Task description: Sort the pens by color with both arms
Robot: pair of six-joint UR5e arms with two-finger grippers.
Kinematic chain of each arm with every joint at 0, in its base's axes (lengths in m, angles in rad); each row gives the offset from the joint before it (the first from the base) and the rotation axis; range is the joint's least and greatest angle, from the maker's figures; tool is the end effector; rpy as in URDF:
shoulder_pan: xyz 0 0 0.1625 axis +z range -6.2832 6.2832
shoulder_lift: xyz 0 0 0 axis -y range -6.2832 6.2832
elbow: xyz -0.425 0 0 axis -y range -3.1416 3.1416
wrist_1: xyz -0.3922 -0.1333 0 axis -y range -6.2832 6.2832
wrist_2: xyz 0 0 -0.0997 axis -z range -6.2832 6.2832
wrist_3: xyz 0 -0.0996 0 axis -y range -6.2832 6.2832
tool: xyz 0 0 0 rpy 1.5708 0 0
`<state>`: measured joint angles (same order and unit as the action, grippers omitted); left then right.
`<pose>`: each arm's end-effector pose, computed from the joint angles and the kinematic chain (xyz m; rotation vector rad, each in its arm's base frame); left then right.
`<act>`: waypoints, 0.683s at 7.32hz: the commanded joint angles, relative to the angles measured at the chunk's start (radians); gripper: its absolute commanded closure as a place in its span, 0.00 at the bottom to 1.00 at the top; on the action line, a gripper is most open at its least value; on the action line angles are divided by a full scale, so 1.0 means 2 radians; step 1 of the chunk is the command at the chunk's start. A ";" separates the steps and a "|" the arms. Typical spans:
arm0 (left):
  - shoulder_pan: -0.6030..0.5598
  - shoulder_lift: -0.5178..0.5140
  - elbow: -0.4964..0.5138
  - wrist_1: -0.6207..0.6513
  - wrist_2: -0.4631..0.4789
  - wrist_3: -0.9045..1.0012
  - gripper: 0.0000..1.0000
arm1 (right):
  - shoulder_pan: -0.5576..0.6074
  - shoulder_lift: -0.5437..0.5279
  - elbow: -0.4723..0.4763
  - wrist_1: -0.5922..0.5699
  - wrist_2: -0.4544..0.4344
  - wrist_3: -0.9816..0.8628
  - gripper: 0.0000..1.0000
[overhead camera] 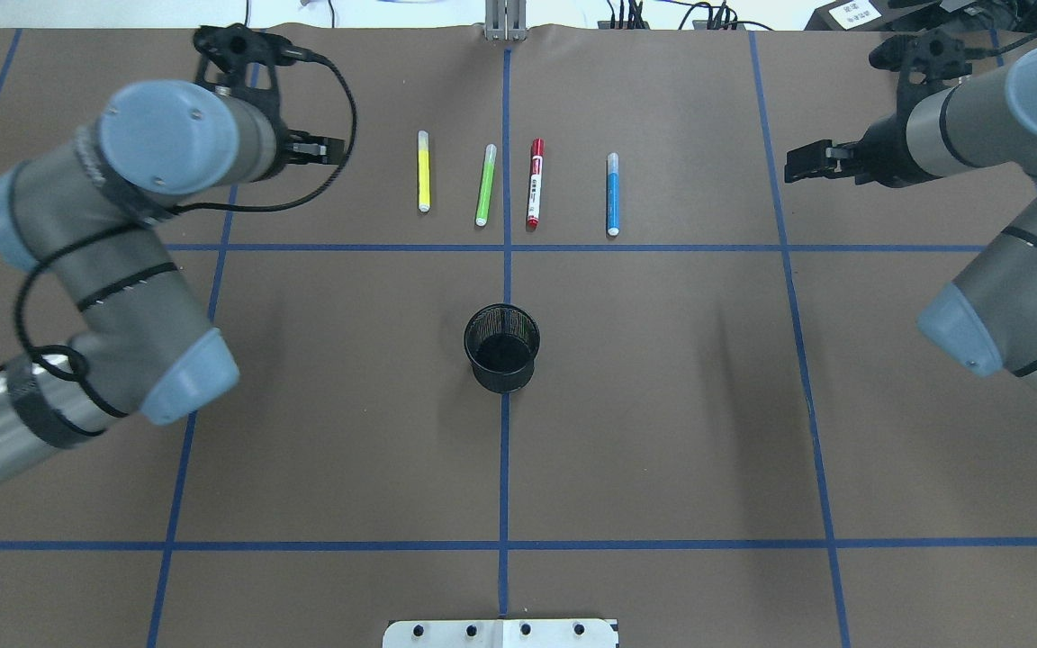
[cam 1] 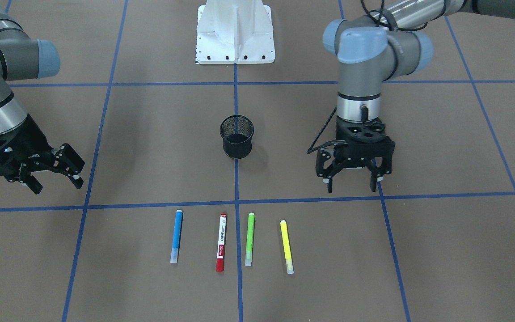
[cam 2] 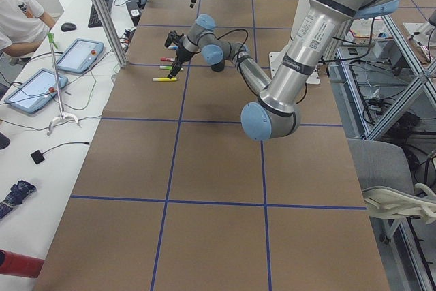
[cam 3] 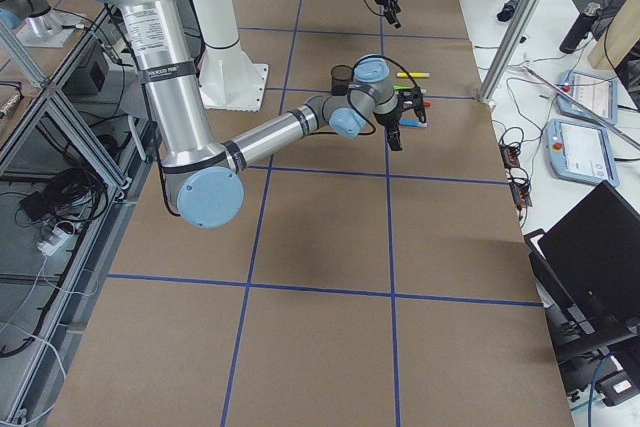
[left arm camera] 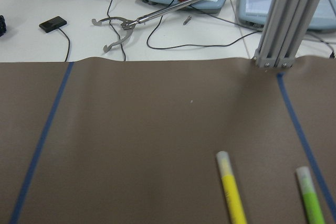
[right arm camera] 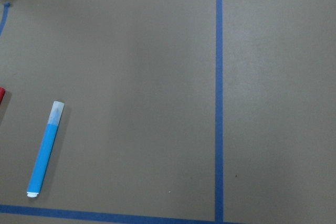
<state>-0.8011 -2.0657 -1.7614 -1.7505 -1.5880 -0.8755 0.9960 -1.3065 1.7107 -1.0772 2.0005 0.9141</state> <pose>0.3550 -0.5554 0.2769 0.5770 0.6453 -0.0917 -0.2516 -0.5573 0.3970 0.3782 -0.8921 0.1195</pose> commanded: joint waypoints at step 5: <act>-0.217 0.211 -0.018 0.025 -0.354 0.241 0.01 | 0.170 -0.041 -0.117 -0.049 0.155 -0.250 0.01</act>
<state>-1.1569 -1.6977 -1.8150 -1.7021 -2.1668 -0.4314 1.2813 -1.3758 1.4987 -1.1147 2.2783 0.5233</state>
